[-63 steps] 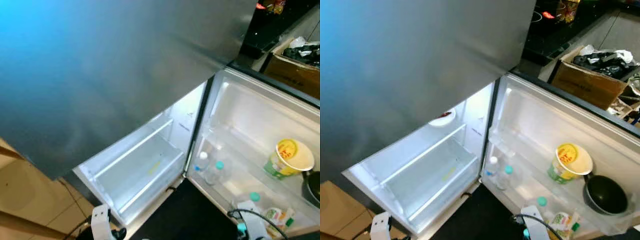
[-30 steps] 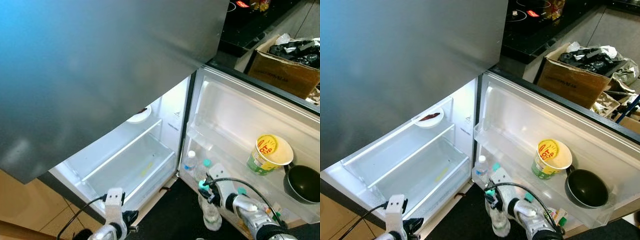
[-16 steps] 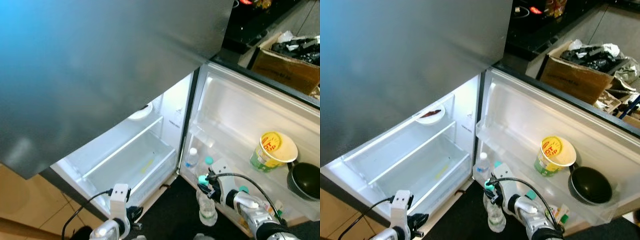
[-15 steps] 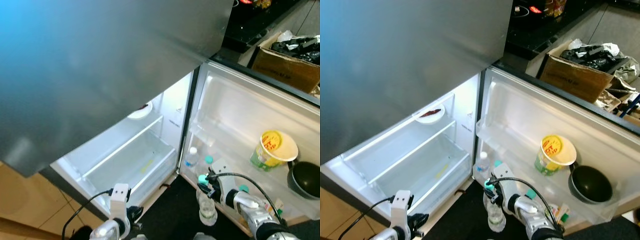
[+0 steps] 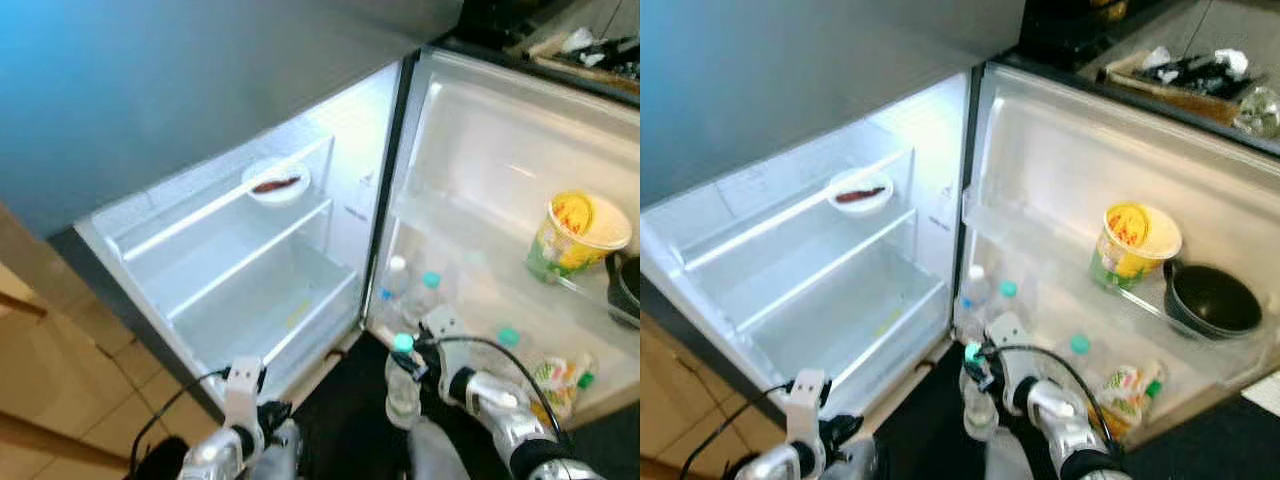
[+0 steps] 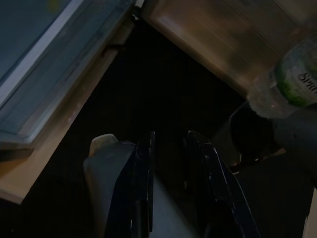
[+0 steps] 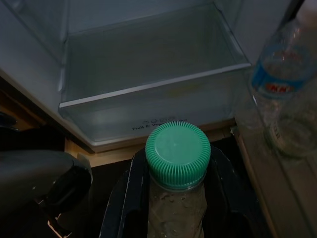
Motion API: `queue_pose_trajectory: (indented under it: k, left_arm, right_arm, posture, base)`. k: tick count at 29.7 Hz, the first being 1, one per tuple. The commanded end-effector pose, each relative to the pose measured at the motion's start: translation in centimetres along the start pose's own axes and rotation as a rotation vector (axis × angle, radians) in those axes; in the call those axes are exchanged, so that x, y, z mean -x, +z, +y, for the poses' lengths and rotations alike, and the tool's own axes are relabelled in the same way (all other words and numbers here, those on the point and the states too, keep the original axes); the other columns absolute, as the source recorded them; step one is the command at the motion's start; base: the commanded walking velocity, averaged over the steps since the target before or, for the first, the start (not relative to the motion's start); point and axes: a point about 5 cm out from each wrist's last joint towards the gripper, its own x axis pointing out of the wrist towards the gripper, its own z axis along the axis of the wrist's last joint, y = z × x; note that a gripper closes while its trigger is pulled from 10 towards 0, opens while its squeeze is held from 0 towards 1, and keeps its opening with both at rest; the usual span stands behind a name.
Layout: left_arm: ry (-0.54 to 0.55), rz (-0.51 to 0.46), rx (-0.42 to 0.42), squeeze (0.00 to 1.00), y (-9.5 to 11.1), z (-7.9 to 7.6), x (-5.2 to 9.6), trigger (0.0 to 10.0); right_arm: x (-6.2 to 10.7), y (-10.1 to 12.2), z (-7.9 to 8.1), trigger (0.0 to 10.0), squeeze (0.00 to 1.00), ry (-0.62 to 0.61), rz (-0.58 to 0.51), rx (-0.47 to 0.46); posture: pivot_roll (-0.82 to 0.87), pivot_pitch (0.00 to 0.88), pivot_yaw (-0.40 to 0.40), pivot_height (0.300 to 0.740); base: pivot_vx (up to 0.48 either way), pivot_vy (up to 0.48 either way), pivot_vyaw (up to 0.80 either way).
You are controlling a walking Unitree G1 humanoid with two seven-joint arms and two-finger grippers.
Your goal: Restocking fridge
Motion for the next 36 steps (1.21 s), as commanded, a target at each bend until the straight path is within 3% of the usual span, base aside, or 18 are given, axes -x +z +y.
queue_pose_trajectory:
  k: [1,17,28,36]
  left_arm:
    - [-0.022,-0.003,0.007,0.00,0.0,-0.5,-0.3,10.0]
    - [-0.058,-0.003,0.012,0.00,-0.1,-0.9,-0.4,10.0]
    - [-0.080,-0.026,0.006,0.00,0.5,-1.1,-0.6,10.0]
    - [-0.080,-0.018,0.003,0.00,0.4,-0.8,-0.4,10.0]
  right_arm:
    - [0.3,0.7,-1.0,10.0,0.00,-0.028,-0.028,0.003]
    - [0.9,3.6,-3.5,10.0,0.00,-0.081,-0.081,0.075]
    - [1.8,5.1,-6.3,10.0,0.00,-0.279,-0.070,0.145]
    - [1.9,6.3,-5.7,10.0,0.00,-0.170,-0.149,0.130]
  posture:
    - [-0.06,0.101,-0.006,0.626]
    - [-0.06,0.101,-0.014,0.626]
    - [-0.06,0.104,-0.012,0.626]
    - [-0.07,0.108,-0.004,0.626]
  base:
    - [0.000,0.000,0.00]
    - [0.000,0.000,0.00]
    - [0.000,0.000,0.00]
    - [0.000,0.000,0.00]
